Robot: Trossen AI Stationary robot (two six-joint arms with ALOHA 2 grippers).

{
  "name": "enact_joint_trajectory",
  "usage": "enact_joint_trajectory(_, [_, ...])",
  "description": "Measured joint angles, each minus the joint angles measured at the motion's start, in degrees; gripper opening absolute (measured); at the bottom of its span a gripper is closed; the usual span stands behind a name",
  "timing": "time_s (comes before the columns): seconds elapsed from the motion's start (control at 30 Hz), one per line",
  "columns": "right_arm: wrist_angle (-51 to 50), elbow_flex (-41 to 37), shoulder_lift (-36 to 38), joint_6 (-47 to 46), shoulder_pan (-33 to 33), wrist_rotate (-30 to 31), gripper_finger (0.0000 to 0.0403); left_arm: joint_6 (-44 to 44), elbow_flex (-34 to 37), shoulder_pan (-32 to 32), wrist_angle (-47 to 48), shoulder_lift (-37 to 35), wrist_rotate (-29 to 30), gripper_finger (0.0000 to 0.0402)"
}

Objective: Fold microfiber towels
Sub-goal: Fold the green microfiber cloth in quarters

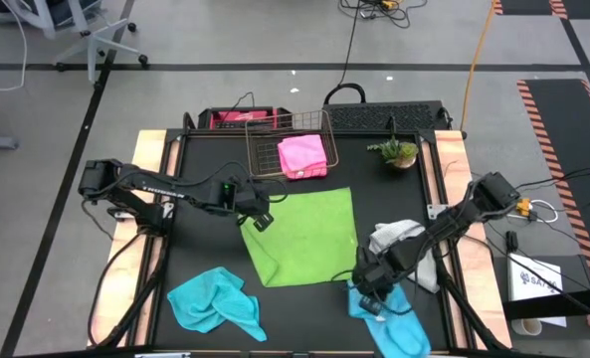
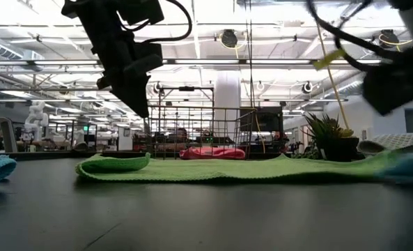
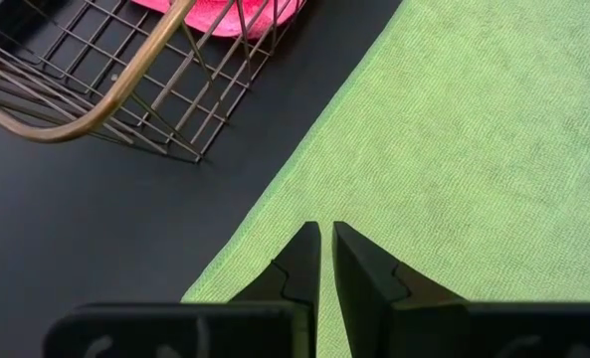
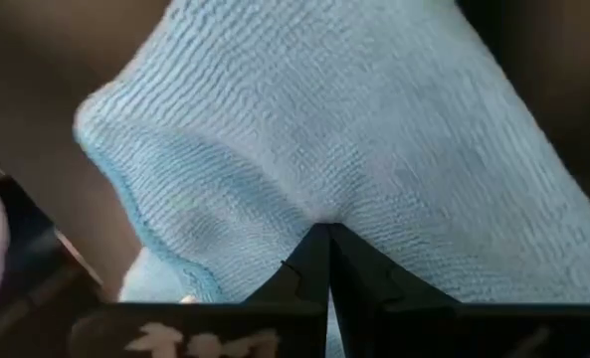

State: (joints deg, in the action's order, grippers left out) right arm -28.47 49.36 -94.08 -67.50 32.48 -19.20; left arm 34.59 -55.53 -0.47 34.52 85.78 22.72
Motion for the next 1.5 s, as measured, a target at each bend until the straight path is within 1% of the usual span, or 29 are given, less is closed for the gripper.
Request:
enact_joint_trajectory(0.1, [-8.17,-0.12,0.61,1.96,1.35,-3.75,0.0000,0.02,0.00,-0.04,-0.02,0.00,-0.02,0.0035])
enact_joint_trajectory(0.2, [-13.23,-0.42,2.61,1.81,1.85,-3.54,0.0000,0.04,0.00,-0.04,-0.02,0.00,-0.01,0.0035])
enact_joint_trajectory(0.27, [-12.53,-0.45,4.96,1.60,1.18,-2.68,0.0000,0.06,0.00,-0.04,-0.02,0.00,-0.02,0.0035])
enact_joint_trajectory(0.37, [-7.21,-0.35,8.53,0.94,-0.44,0.03,0.0000,0.25,0.00,-0.04,-0.13,0.02,-0.05,0.0035])
enact_joint_trajectory(0.4, [-5.24,-0.35,9.67,0.92,-1.11,1.76,0.0000,0.45,0.00,-0.04,-0.13,0.02,-0.06,0.0035])
enact_joint_trajectory(0.47, [-0.85,-0.35,11.99,2.33,-2.53,7.11,0.0000,0.68,0.00,-0.04,-0.23,0.02,-0.07,0.0035])
enact_joint_trajectory(0.6, [4.32,-0.24,14.25,7.78,-6.10,20.16,0.0000,1.91,0.00,-0.23,-1.01,0.02,-0.48,0.0035])
enact_joint_trajectory(0.7, [4.79,-0.24,14.18,13.67,-9.55,24.93,0.0000,2.07,0.00,-0.86,-1.70,0.02,-0.45,0.0035])
enact_joint_trajectory(0.83, [6.70,-0.26,12.82,20.23,-14.45,28.57,0.0000,4.19,0.48,-1.81,-1.61,0.04,-0.42,0.0035])
enact_joint_trajectory(0.97, [12.56,-0.26,11.44,25.21,-18.50,28.37,0.0000,8.11,2.30,-3.42,-0.63,0.18,-0.36,0.0035])
enact_joint_trajectory(1.13, [18.19,-0.26,10.95,28.77,-20.88,28.16,0.0000,13.64,5.53,-4.75,-0.93,0.52,0.05,0.0035])
enact_joint_trajectory(1.33, [19.22,-0.26,10.96,29.64,-21.30,28.11,0.0000,22.15,11.50,-5.40,-1.88,0.52,0.61,0.0035])
enact_joint_trajectory(1.4, [19.23,-0.26,10.97,29.64,-21.30,28.11,0.0000,23.46,13.37,-5.40,-2.20,0.52,0.59,0.0035])
enact_joint_trajectory(1.5, [19.26,-0.26,10.97,29.64,-21.30,28.13,0.0000,23.94,16.01,-5.26,-6.52,0.52,1.00,0.0035])
